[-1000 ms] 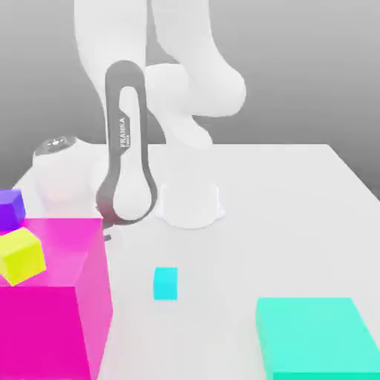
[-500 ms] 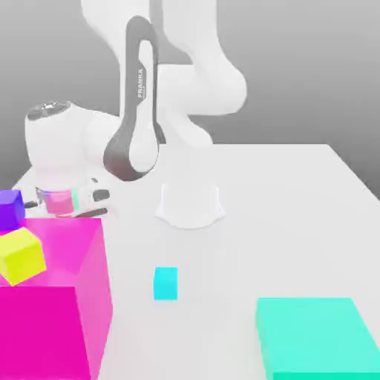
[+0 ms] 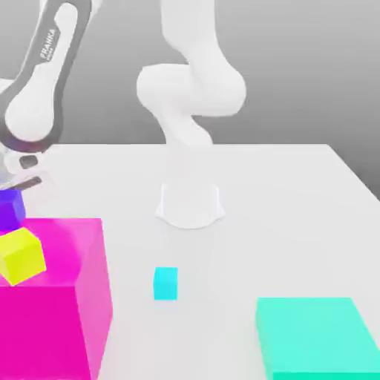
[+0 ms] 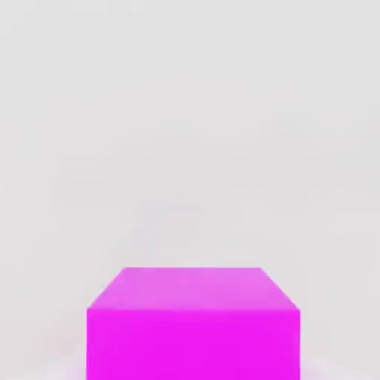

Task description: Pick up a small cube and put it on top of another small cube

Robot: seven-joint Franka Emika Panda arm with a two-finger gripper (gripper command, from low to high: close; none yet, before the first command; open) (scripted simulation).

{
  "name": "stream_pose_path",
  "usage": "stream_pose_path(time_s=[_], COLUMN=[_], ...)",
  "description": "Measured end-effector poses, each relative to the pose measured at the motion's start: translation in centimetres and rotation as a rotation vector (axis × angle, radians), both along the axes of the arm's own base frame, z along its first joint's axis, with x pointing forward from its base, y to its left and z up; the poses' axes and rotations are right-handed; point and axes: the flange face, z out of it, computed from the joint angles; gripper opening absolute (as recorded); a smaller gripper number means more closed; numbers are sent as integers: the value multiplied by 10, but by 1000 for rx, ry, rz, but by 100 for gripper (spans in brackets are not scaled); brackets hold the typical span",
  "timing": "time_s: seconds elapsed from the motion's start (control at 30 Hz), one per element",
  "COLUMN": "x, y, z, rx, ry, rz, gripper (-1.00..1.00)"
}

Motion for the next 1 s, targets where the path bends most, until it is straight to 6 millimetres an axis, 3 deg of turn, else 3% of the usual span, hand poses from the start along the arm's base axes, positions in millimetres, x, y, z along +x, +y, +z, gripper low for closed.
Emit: stream_pose_path(time_s=[0.23, 0.33, 0.5, 0.7, 0.8, 0.83, 1.0], x=[47, 68, 135, 193, 196, 194, 192], y=[-29, -31, 37, 137, 140, 138, 132], z=[74, 109, 149, 192, 159, 145, 145], rx=[61, 72, -15, -209, -241, -243, -243], ry=[-165, -229, -141, -39, -28, -27, -25], rz=[322, 469, 634, 767, 761, 756, 744], gripper=[-100, -100, -100, -100, -100, 100, 100])
